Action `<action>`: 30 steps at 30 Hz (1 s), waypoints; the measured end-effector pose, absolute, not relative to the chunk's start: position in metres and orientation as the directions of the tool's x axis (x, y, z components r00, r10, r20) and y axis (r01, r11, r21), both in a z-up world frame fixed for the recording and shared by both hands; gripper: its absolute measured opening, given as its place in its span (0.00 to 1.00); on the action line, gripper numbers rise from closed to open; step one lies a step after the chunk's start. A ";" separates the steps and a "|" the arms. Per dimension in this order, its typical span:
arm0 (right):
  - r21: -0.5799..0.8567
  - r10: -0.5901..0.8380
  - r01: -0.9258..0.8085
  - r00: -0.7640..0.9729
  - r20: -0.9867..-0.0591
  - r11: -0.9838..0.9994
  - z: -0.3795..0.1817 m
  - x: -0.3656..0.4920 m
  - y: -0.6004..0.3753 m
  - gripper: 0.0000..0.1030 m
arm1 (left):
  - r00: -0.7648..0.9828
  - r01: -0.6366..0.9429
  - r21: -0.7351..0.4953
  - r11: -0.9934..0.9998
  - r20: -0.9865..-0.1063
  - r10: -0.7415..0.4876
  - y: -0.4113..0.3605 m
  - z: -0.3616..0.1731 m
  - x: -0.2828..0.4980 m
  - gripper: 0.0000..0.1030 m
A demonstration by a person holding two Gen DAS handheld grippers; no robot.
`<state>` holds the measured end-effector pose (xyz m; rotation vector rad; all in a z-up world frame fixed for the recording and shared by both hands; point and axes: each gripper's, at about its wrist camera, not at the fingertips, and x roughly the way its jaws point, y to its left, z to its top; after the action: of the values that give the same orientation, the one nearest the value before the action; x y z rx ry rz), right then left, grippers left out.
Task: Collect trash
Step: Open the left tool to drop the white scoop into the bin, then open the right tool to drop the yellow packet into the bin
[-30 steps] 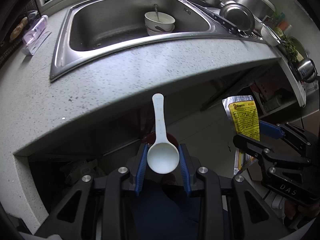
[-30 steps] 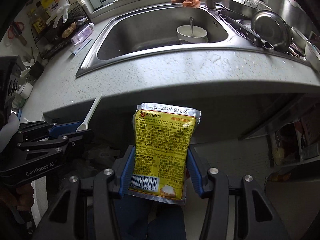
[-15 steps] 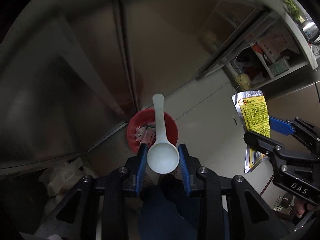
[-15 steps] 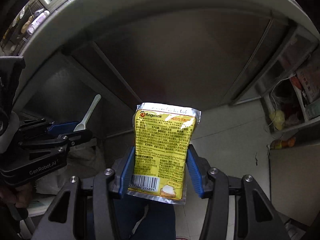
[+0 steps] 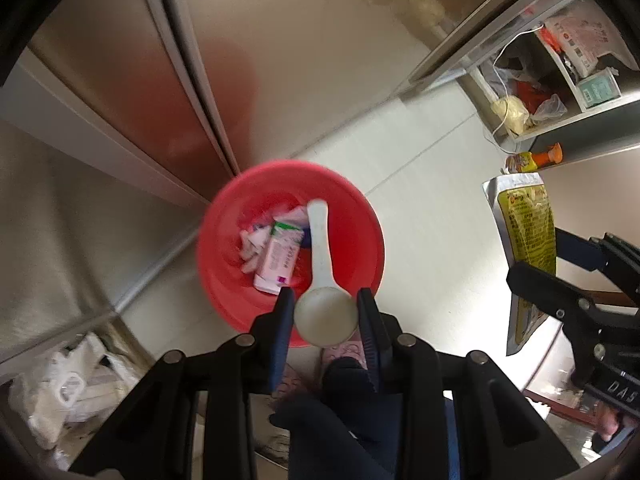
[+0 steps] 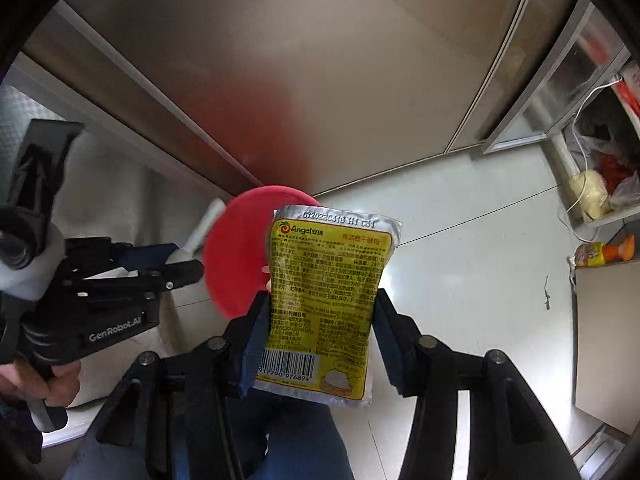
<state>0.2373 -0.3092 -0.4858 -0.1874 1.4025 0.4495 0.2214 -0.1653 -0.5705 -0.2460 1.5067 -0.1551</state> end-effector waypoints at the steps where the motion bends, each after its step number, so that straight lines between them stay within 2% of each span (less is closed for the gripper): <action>1: 0.138 0.194 -0.409 0.099 -0.976 0.902 -0.491 0.236 -0.310 0.46 | 0.058 -0.050 -0.262 0.964 -0.964 -0.259 -0.167 -0.575 0.222 0.29; 6: 0.139 0.189 -0.399 0.088 -0.978 0.906 -0.490 0.230 -0.309 0.46 | 0.064 -0.037 -0.211 0.977 -0.976 -0.208 -0.170 -0.576 0.220 0.29; 11: 0.151 0.192 -0.383 0.073 -0.979 0.911 -0.480 0.221 -0.304 0.46 | 0.057 -0.043 -0.225 0.973 -0.973 -0.223 -0.169 -0.567 0.220 0.32; 12: 0.157 0.198 -0.382 0.069 -0.978 0.911 -0.479 0.218 -0.302 0.46 | 0.060 -0.044 -0.235 0.971 -0.971 -0.232 -0.167 -0.564 0.218 0.36; 14: 0.163 0.203 -0.389 0.064 -0.977 0.907 -0.474 0.218 -0.299 0.46 | 0.070 -0.057 -0.243 0.968 -0.968 -0.239 -0.165 -0.563 0.218 0.52; 15: 0.163 0.204 -0.394 0.064 -0.977 0.905 -0.471 0.217 -0.298 0.46 | 0.077 -0.064 -0.247 0.967 -0.967 -0.242 -0.161 -0.559 0.215 0.56; 17: 0.164 0.207 -0.409 0.063 -0.976 0.898 -0.467 0.217 -0.295 0.46 | 0.082 -0.072 -0.253 0.965 -0.965 -0.248 -0.156 -0.555 0.212 0.75; 18: 0.163 0.208 -0.417 0.064 -0.976 0.894 -0.465 0.214 -0.291 0.46 | 0.083 -0.075 -0.250 0.965 -0.966 -0.244 -0.152 -0.553 0.209 0.79; 23: 0.174 0.218 -0.460 0.045 -0.975 0.871 -0.466 0.214 -0.279 0.46 | 0.095 -0.100 -0.202 0.974 -0.977 -0.193 -0.138 -0.543 0.197 0.81; 27: 0.195 0.234 -0.507 0.014 -0.972 0.840 -0.476 0.214 -0.262 0.46 | 0.110 -0.135 -0.069 0.988 -0.992 -0.055 -0.121 -0.543 0.184 0.82; 30: 0.191 0.230 -0.534 0.007 -0.973 0.823 -0.486 0.214 -0.248 0.47 | 0.106 -0.167 -0.048 0.985 -0.994 -0.031 -0.106 -0.550 0.176 0.82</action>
<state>0.2138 -0.2480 -0.4859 -0.2611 1.4469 0.6083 0.1763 -0.1064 -0.5496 -0.1626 1.4628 0.1008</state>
